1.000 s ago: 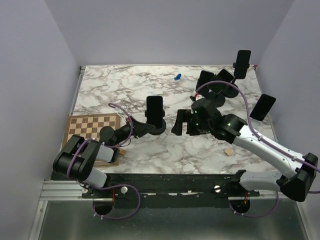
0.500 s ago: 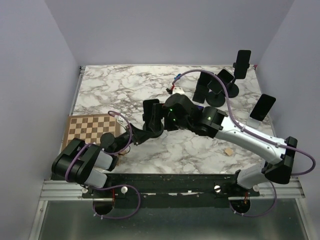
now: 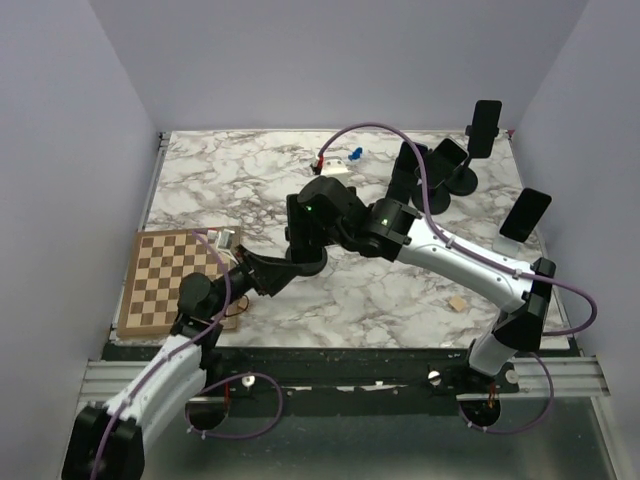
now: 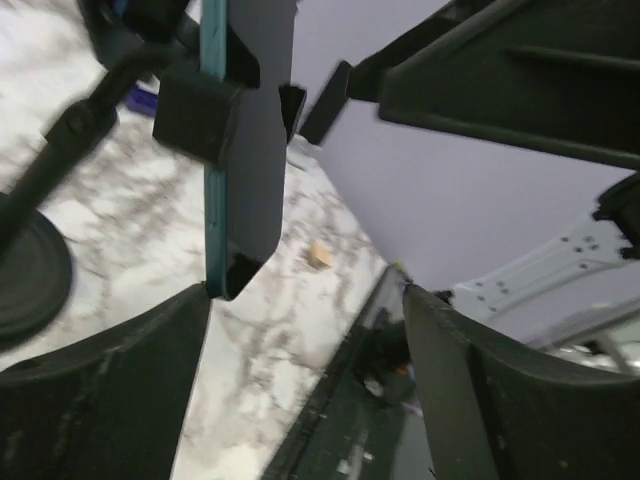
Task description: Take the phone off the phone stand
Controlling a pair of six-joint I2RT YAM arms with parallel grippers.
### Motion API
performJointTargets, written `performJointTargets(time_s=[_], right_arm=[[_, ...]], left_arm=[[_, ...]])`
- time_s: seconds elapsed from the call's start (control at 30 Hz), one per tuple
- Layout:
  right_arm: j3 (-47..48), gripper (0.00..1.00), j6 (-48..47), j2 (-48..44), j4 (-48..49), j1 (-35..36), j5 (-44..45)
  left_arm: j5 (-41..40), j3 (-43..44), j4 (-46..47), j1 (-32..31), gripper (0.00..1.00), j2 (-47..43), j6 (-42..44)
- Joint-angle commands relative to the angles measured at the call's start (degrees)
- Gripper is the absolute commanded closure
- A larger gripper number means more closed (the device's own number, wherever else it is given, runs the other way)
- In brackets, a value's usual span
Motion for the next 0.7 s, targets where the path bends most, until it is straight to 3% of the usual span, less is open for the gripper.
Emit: performJointTargets(time_s=[0.0, 0.17, 0.37, 0.67], right_arm=[[2.94, 0.00, -2.67, 1.46, -0.80, 0.45, 5.03], [4.24, 0.00, -4.21, 3.36, 0.15, 0.45, 6.18], [8.61, 0.00, -2.73, 7.58, -2.67, 0.43, 8.43], [9.72, 0.00, -1.67, 8.63, -2.41, 0.33, 10.44]], left_arm=[[-9.75, 8.42, -46.37, 0.93, 0.09, -19.95, 17.49], [-17.49, 13.50, -66.02, 1.20, 0.02, -28.41, 21.04], [-22.22, 17.88, -74.08, 1.28, 0.02, -30.35, 18.63], [-28.77, 29.55, -83.80, 1.29, 0.01, -23.45, 22.09]])
